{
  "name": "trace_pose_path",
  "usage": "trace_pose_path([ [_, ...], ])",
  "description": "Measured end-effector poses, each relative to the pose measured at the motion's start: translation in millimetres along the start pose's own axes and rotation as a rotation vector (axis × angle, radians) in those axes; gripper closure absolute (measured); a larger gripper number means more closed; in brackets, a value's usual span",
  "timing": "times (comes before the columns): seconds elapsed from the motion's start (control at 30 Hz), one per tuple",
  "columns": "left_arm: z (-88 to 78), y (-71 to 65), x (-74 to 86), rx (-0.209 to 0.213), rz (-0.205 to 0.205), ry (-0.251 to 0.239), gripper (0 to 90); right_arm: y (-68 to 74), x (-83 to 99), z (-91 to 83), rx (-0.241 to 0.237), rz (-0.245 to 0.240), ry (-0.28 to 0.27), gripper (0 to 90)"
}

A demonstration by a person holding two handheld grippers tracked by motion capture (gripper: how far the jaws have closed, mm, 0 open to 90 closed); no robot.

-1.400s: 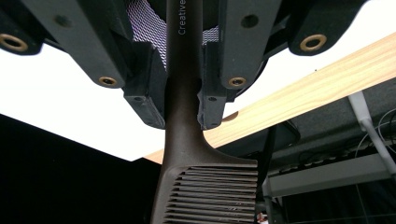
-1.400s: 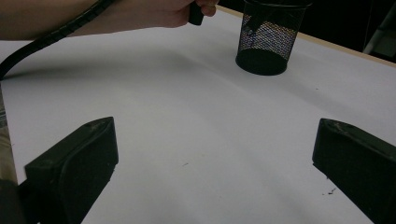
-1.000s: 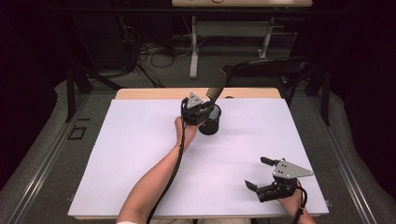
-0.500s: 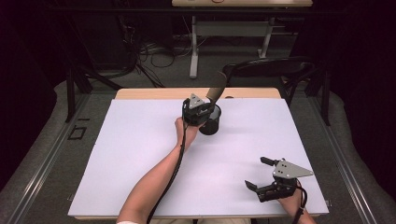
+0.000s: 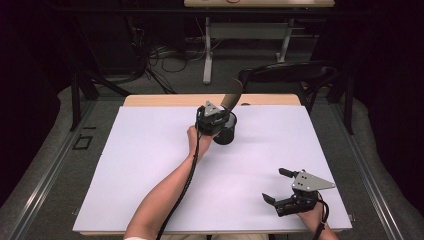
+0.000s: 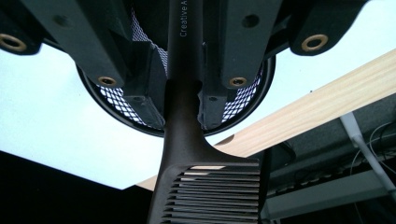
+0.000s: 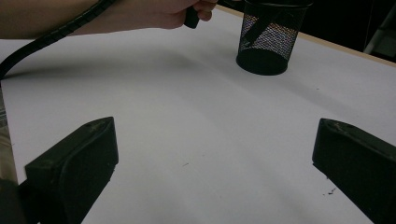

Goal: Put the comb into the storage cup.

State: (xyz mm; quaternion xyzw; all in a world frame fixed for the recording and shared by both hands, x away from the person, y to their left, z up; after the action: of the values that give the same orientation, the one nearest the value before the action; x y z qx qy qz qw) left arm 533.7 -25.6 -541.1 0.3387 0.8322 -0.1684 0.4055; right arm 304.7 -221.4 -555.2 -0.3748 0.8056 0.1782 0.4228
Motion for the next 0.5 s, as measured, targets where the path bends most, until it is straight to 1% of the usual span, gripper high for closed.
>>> trace_pose_path([
  [0.1, 0.8, 0.5, 0.9, 0.000, 0.005, 0.009, 71.8, -0.1, 0.0, -0.2, 0.000, 0.000, 0.000, 0.0],
  [0.27, 2.0, 0.4, 3.1, 0.002, -0.004, 0.028, 71.5, -0.1, 0.0, -0.2, 0.001, 0.000, 0.000, 0.0],
  [0.37, 2.9, 0.3, 5.0, -0.005, 0.003, 0.048, 71.3, 0.0, -0.1, -0.2, 0.001, 0.000, -0.001, 0.0],
  [0.5, 3.8, -0.4, 6.6, 0.000, 0.009, 0.057, 70.8, -0.2, -0.1, -0.4, 0.000, -0.002, -0.002, 0.0],
])
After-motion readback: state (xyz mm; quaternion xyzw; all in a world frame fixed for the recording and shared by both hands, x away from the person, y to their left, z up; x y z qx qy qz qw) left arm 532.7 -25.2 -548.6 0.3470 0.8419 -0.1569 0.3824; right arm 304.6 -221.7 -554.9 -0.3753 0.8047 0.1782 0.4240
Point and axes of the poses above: each handheld gripper's, and its own axes: z roughly forward along the jaws, x roughly out of its underside, y roughly to its left, the point moved 7 cm from there along z, roughly forward along the jaws, and after that the axes turned 13 degrees about y, right-handed, at the moved point
